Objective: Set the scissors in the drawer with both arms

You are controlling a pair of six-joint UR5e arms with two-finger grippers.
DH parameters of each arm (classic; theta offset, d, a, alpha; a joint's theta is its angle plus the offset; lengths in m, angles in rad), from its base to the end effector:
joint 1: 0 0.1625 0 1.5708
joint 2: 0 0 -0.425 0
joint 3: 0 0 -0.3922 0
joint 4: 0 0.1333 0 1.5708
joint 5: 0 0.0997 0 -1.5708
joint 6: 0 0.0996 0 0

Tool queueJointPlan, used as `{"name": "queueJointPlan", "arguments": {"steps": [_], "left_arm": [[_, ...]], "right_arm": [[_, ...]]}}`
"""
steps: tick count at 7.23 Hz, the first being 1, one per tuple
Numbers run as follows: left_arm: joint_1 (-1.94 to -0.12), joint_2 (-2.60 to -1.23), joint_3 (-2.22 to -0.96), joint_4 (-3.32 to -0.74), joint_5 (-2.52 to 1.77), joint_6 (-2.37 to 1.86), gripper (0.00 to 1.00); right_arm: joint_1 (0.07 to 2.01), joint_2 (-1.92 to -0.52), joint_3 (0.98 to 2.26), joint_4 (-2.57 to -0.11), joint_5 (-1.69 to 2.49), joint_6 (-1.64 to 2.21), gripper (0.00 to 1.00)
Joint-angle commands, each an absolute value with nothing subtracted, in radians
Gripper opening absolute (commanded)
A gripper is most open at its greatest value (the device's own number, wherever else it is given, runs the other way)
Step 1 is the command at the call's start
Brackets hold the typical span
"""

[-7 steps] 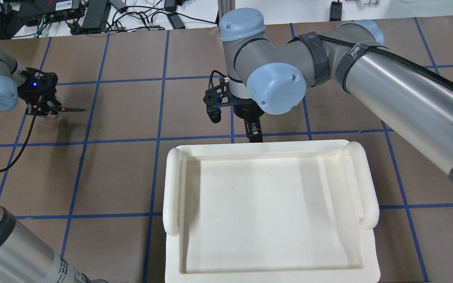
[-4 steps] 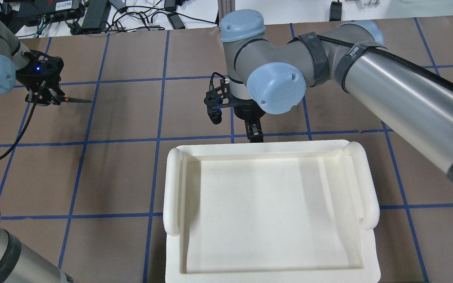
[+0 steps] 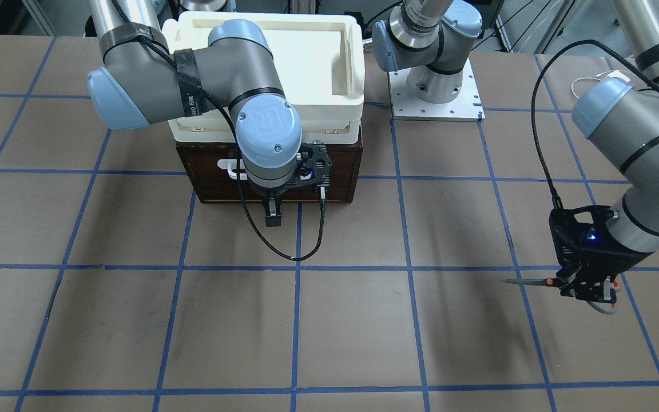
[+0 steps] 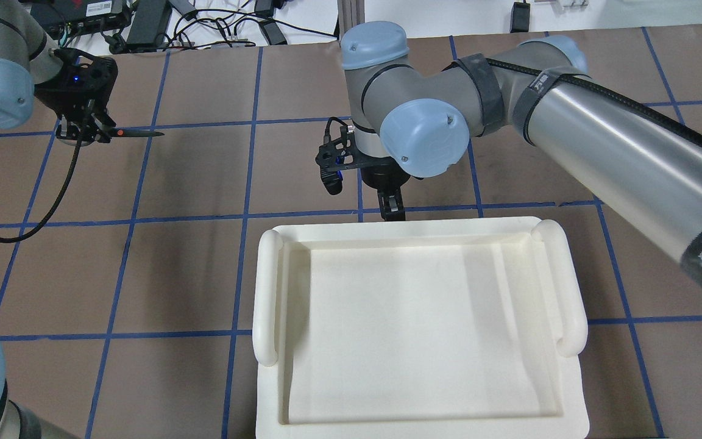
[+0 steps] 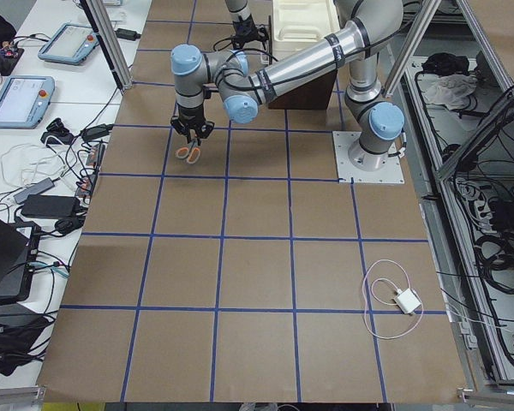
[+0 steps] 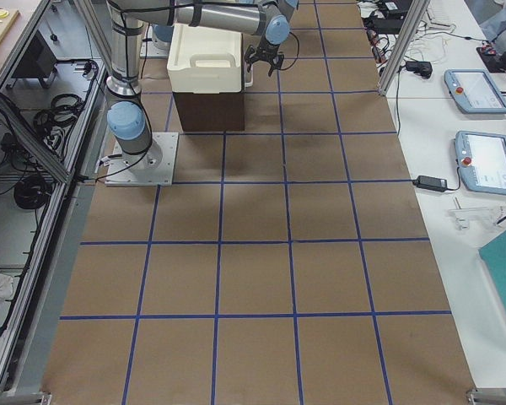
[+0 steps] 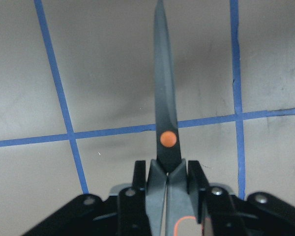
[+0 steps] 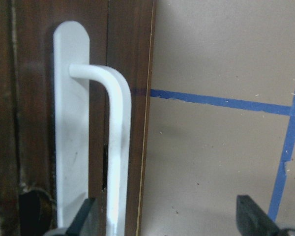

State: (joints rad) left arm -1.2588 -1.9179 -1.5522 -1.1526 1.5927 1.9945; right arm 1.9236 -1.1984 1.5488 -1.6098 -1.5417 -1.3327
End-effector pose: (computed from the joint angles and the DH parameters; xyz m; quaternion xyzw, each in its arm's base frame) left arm 0.0668 -0.6341 0.3454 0.7444 0.6662 -0.0082 0.0454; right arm 0.3308 -0.5042 0.2984 -0.7359 0.6590 0.1301 0.0856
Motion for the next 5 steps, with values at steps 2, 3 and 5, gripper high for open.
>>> {"name": "queueJointPlan", "arguments": {"steps": [2,3,5], "left_arm": [[-1.264,-1.917,-1.559,-1.154,1.594,1.983,0.00],[-1.264,-1.917,-1.559,-1.154,1.595,1.983,0.00],[-1.264,-1.919,-1.562,-1.154,1.594,1.983,0.00]], "right_arm": [[1.922,-1.183,1.548,-1.611,-1.540,-1.333,1.00],[1.918,-1.181,1.546,-1.611,-1.542,-1.333,1.00],[1.914,-1.174,1.540,-1.624,-1.542,-1.333,1.00]]}}
